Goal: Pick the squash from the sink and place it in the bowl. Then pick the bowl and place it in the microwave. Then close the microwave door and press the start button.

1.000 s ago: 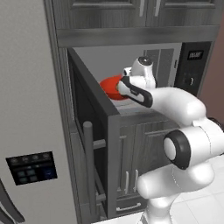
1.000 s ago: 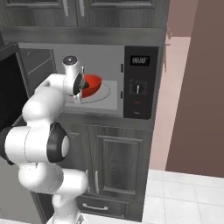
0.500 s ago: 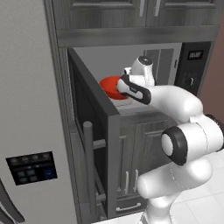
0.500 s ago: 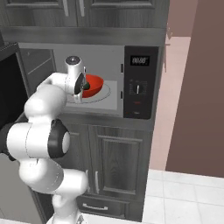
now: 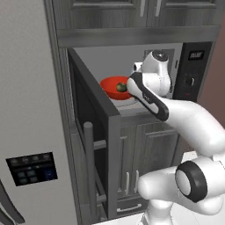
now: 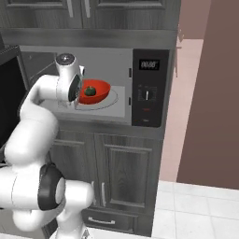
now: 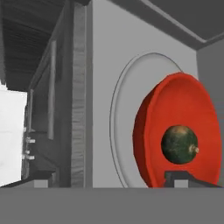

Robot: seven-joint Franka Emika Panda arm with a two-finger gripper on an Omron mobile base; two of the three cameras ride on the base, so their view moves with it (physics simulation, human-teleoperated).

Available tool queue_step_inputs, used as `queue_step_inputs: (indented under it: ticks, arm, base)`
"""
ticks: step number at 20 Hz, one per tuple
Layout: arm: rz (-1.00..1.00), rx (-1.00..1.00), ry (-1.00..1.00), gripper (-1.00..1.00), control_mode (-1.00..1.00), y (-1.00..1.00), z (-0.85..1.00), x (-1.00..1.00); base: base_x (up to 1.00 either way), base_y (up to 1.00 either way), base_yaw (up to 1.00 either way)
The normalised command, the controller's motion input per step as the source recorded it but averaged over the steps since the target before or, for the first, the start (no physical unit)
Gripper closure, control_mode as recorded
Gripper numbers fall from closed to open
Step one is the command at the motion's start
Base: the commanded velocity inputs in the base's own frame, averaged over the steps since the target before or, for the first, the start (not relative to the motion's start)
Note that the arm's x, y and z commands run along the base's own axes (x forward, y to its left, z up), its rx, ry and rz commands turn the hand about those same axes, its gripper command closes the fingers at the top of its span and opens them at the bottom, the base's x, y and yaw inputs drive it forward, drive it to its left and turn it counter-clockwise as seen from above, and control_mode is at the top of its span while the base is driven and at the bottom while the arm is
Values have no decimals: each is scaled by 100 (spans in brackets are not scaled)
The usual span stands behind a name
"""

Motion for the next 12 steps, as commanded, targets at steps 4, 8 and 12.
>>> queue_step_inputs:
  ticks: [4,8,12]
  arm:
    - [-11,11,-1,-100,-100,0,37,-100]
    - [-7,13,0,-100,-100,-3,46,-100]
    - [-6,13,1,-100,-100,-2,63,-100]
  base:
    - [0,0,0]
    - [0,0,0]
    - [0,0,0]
